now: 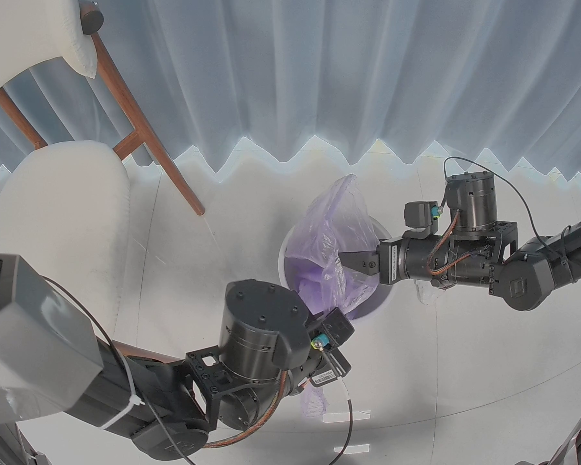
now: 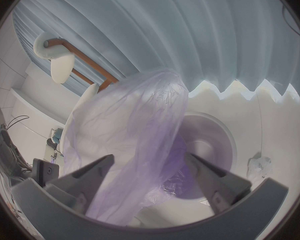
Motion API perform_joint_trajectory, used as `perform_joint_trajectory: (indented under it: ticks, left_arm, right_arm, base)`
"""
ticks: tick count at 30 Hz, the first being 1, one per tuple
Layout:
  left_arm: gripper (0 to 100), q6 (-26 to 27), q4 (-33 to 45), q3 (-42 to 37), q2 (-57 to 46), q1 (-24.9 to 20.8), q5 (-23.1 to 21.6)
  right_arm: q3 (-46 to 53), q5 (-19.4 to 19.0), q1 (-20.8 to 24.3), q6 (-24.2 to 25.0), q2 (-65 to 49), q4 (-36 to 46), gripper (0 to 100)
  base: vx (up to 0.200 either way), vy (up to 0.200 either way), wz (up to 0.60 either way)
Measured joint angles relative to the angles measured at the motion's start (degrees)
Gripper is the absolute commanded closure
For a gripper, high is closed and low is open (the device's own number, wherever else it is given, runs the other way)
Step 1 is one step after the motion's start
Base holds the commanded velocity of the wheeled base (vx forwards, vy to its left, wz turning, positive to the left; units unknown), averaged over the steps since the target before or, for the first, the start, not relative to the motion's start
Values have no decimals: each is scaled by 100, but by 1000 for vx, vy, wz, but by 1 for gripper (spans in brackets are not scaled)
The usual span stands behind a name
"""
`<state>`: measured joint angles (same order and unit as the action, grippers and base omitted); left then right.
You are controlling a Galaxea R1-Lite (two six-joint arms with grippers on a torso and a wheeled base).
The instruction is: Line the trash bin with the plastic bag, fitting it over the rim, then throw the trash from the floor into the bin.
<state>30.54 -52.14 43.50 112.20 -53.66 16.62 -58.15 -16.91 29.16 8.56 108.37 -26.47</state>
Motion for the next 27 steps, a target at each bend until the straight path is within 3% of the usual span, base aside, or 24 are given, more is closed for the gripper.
perform_joint_trajectory:
  ticks: [8,12,13,19,27]
  left_arm:
    - [100,2,-608,-17,59,-2,40]
    - [100,96,-1295,-4,202,-2,79]
    - [0,173,-1407,-6,238,-2,98]
    - [0,441,-1602,-185,395,5,167]
    - [0,-112,-1437,-358,-11,-28,188]
  right_arm:
    - [-135,-2,-11,41,108,-11,100]
    - [-188,-2,-35,50,98,-13,100]
    - [-199,-2,-50,44,91,-16,100]
    - [-221,-4,-234,35,77,-427,100]
    - [-76,-169,-631,44,85,-679,100]
  base:
    - [0,0,0]
    - [0,0,0]
    - [0,0,0]
    - [0,0,0]
    - [0,0,0]
